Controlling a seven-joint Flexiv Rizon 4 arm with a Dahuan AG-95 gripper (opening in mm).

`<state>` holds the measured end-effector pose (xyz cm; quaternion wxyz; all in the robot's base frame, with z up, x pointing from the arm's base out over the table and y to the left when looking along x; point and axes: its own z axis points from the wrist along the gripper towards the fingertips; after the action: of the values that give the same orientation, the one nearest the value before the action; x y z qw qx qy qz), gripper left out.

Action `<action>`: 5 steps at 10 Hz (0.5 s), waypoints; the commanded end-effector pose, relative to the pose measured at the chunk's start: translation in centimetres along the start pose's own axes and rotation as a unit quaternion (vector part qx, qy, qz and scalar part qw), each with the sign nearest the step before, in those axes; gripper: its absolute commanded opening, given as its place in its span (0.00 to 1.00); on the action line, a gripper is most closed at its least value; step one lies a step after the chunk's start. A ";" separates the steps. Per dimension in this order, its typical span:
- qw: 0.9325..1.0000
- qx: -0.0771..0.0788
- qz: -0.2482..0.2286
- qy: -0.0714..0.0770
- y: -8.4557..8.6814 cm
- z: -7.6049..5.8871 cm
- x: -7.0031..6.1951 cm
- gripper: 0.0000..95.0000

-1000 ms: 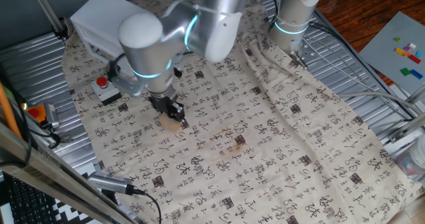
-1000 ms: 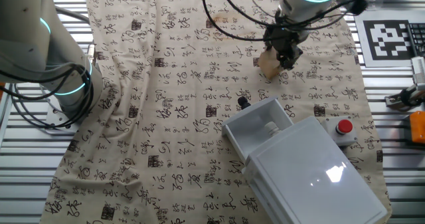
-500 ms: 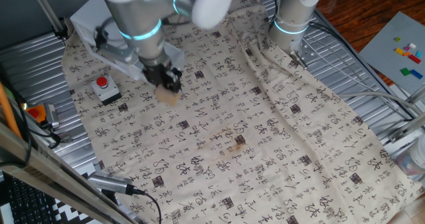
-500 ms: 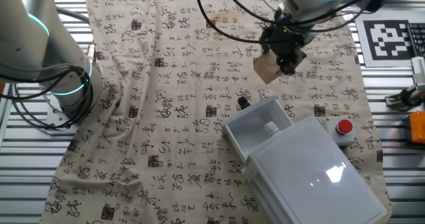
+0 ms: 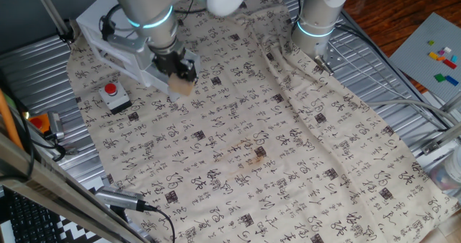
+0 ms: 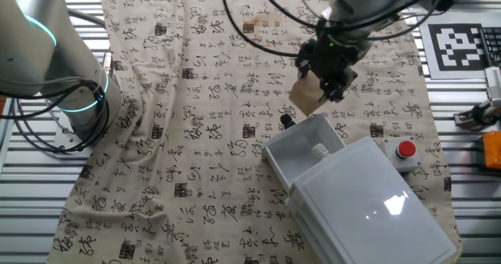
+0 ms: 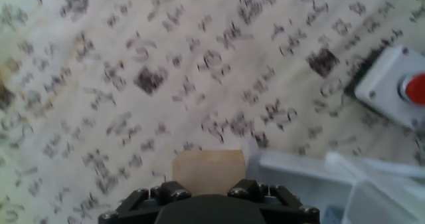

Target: Put things in the drawer

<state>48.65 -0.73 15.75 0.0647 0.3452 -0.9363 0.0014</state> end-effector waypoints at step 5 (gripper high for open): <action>0.995 -0.022 0.094 -0.015 -0.1 -0.2 -1.5 0.00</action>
<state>49.78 0.07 15.76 0.0577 0.2665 -0.9619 -0.0200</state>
